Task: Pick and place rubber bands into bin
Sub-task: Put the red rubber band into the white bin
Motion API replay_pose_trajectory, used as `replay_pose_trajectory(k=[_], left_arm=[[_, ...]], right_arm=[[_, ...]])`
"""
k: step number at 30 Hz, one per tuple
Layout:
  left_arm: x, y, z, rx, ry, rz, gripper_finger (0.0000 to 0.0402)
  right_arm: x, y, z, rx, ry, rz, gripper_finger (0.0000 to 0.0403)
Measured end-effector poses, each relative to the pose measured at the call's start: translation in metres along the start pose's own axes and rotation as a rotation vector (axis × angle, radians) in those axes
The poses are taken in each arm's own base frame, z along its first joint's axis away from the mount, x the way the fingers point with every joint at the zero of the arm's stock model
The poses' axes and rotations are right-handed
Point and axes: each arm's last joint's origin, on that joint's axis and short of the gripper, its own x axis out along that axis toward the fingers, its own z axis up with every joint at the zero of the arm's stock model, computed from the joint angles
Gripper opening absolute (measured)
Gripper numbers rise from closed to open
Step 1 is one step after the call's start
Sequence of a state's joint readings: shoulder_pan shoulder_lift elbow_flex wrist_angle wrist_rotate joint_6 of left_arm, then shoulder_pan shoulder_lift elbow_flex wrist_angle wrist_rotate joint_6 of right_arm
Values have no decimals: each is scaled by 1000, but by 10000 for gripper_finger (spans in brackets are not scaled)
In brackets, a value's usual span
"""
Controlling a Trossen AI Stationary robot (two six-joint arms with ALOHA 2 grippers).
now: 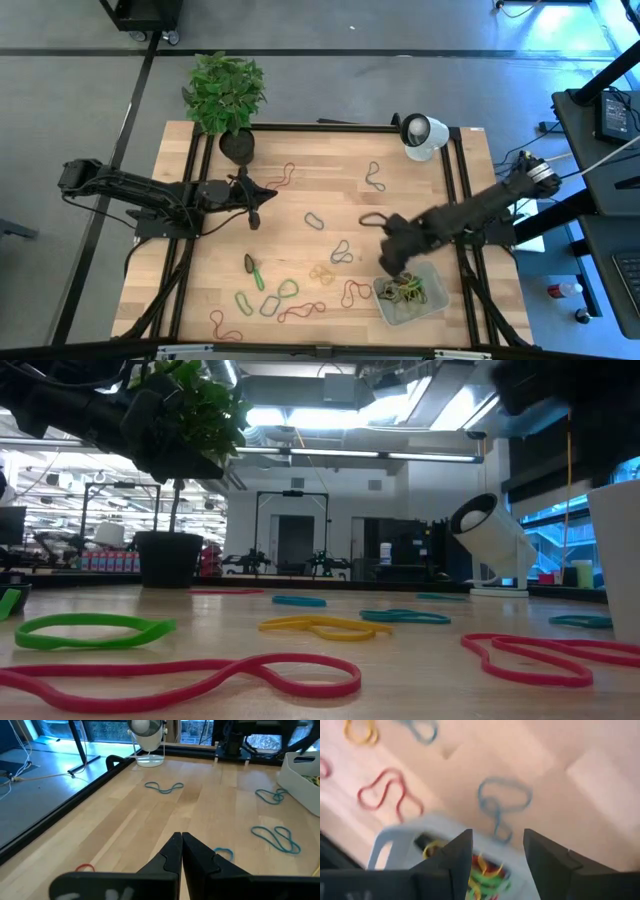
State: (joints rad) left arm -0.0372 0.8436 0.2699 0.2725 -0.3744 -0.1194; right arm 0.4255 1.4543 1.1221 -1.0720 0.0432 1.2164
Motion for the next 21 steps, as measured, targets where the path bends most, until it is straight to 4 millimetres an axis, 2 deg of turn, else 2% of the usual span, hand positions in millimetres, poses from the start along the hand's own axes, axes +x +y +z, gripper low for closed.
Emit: replay_pose_trajectory(k=[7,12,17,21], left_arm=[[0,0,0,3,1,0,8],[0,0,0,3,1,0,8],[0,0,-1,5,5,1,8],[0,0,-2,11,23,2,8]], right_arm=[[10,-20,56,-26,-35,-18,171],[19,-31,87,-25,-103,-36,156],[29,-35,101,-76,-118,-59,152],[32,-32,104,-226,-152,-65,147]])
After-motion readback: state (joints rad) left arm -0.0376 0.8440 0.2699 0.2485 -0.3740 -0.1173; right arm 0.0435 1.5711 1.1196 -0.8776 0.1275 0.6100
